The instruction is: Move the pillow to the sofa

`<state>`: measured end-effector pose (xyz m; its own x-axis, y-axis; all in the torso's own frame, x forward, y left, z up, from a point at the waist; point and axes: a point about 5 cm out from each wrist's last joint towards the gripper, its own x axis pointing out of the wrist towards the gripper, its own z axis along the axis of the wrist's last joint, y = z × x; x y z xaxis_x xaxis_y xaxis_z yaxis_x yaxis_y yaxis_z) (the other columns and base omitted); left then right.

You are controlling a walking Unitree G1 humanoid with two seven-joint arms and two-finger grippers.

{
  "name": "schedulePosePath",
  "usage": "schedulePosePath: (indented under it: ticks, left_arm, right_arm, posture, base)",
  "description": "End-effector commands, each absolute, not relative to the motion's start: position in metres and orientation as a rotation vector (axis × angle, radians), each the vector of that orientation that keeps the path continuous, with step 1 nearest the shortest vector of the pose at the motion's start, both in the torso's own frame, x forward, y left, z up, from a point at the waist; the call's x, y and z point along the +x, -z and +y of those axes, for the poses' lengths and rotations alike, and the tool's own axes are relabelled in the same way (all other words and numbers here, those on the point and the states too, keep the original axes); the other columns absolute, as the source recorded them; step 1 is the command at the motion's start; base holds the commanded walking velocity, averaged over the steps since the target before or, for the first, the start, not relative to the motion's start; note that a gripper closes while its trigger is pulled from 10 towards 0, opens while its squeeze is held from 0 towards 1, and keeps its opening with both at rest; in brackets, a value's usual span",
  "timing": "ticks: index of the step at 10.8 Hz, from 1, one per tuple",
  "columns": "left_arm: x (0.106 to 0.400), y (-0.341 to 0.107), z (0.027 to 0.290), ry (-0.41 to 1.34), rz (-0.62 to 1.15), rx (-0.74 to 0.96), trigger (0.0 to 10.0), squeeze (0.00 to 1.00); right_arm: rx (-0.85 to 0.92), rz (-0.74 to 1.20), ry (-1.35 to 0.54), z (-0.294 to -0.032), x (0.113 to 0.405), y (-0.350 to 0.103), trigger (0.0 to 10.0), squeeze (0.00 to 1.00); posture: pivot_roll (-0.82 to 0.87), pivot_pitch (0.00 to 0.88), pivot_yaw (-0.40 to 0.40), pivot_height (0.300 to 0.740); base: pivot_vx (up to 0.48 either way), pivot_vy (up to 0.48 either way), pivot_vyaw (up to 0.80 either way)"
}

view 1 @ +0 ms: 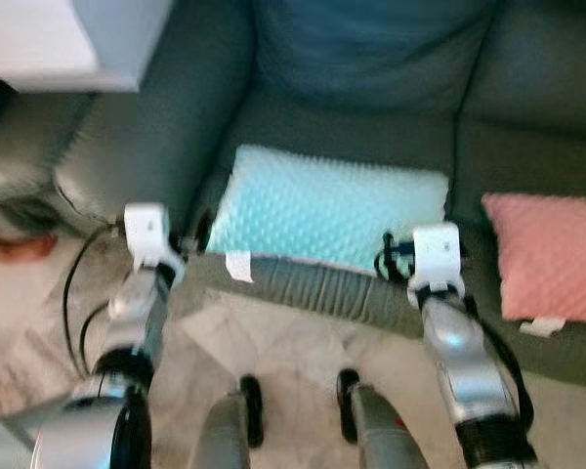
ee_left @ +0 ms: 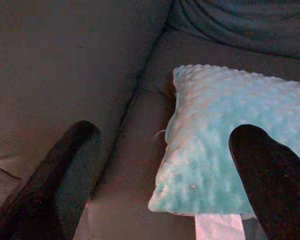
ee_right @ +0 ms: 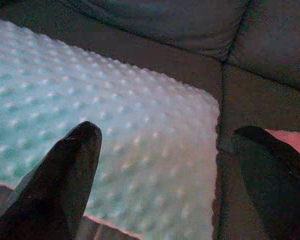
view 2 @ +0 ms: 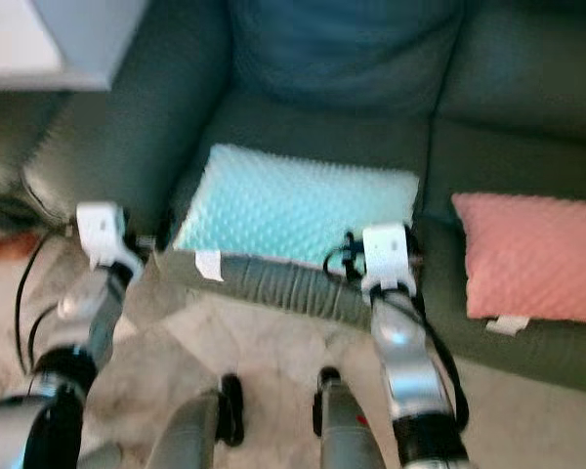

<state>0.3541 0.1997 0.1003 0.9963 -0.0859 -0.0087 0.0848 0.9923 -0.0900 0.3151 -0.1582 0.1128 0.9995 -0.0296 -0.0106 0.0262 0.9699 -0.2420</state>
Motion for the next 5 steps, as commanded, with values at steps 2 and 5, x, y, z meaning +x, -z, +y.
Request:
schedulePosePath:
  ticks: [2,5]
  left_arm:
    - [0.339,-0.084,0.208,0.074,0.068,-0.065,10.0,1.0]
    - [0.31,-0.059,0.198,0.068,0.151,-0.123,10.0,0.93]
  right_arm:
    - [-0.249,0.052,-0.036,-0.151,0.299,-0.106,10.0,1.0]
    - [-0.296,0.105,-0.159,-0.157,0.276,-0.098,10.0,1.0]
  posture:
    - [-0.21,0.147,0.081,0.74]
    - [-0.22,0.072,0.119,0.74]
  base:
    - [0.0,0.0,0.0]
    - [0.0,0.0,0.0]
